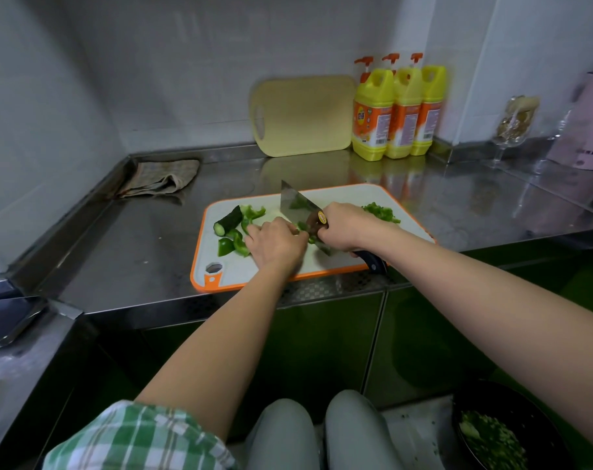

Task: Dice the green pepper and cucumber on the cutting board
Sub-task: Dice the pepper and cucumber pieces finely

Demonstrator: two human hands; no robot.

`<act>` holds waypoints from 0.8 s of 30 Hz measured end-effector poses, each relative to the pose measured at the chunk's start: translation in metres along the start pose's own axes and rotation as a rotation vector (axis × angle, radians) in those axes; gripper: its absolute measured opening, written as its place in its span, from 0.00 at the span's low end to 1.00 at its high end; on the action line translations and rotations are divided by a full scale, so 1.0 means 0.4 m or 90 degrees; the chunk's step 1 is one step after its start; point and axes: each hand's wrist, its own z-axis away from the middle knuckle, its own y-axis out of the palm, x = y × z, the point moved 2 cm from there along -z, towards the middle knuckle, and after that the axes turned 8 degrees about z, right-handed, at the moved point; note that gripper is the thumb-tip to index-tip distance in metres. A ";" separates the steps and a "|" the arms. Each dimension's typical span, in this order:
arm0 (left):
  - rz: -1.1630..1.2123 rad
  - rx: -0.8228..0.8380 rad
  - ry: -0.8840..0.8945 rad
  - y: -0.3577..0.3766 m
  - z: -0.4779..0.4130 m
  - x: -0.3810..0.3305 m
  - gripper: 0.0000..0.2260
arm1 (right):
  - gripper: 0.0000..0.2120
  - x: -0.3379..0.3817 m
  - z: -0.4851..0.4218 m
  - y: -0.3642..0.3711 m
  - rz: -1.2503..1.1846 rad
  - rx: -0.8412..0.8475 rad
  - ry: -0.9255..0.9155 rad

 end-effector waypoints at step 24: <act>0.024 0.028 0.023 -0.005 -0.012 0.012 0.12 | 0.08 -0.026 -0.048 0.031 -0.097 -0.039 0.049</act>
